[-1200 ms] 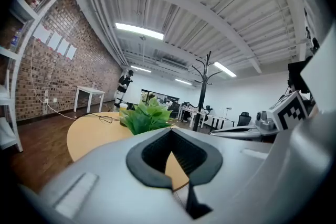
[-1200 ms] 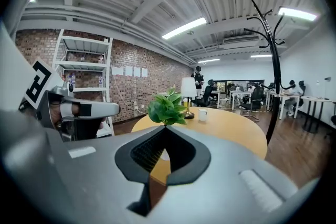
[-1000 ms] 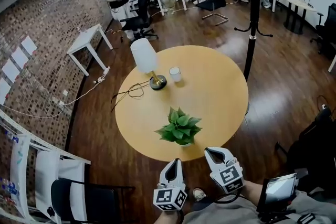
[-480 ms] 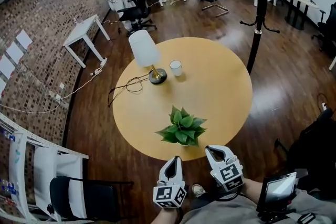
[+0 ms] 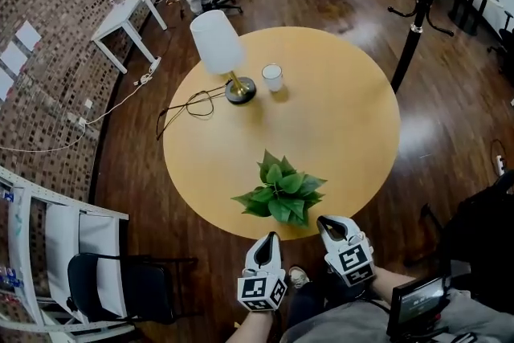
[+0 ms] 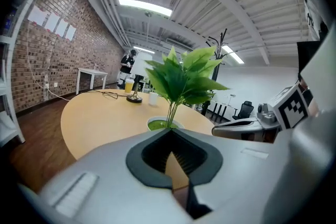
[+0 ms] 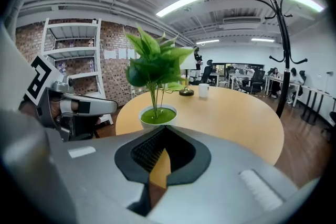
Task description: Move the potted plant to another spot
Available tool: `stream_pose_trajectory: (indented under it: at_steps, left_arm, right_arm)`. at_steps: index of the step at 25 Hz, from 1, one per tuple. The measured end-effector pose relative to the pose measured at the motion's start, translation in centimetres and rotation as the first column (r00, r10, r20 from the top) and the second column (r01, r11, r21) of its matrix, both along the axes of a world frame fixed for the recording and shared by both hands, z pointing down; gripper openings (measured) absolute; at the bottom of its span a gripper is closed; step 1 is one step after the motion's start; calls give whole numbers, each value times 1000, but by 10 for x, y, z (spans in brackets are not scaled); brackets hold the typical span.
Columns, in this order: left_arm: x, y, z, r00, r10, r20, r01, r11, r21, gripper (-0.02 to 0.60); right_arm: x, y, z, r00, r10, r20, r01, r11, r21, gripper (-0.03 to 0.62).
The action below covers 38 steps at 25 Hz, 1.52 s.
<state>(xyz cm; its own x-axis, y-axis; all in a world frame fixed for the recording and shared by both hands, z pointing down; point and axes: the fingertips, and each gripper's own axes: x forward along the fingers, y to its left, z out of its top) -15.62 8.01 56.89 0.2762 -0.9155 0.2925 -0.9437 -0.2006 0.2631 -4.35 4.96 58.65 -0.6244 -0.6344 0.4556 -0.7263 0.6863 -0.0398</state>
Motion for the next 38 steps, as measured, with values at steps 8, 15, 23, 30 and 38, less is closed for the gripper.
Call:
stream_pose_trajectory:
  at_steps: [8, 15, 23, 30, 38]
  left_arm:
    - [-5, -15, 45, 1000, -14, -15, 13, 998, -59, -8]
    - [-8, -21, 63, 1000, -16, -21, 14, 997, -78, -8]
    - [-29, -25, 70, 1000, -24, -8, 23, 995, -92, -8]
    - [-51, -30, 69, 999, -48, -2, 47, 996, -76, -8]
    - [-56, -33, 68, 998, -57, 12, 57, 996, -68, -8]
  right_arm:
    - [-10, -9, 48, 999, -29, -29, 28, 998, -48, 8]
    - [-31, -14, 64, 993, -118, 4, 118, 991, -56, 171]
    - [-75, -35, 79, 978, -208, -6, 208, 978, 15, 488]
    - [-98, -60, 86, 979, -202, -2, 202, 978, 46, 535]
    - [-104, -66, 84, 975, -221, 7, 220, 973, 75, 521]
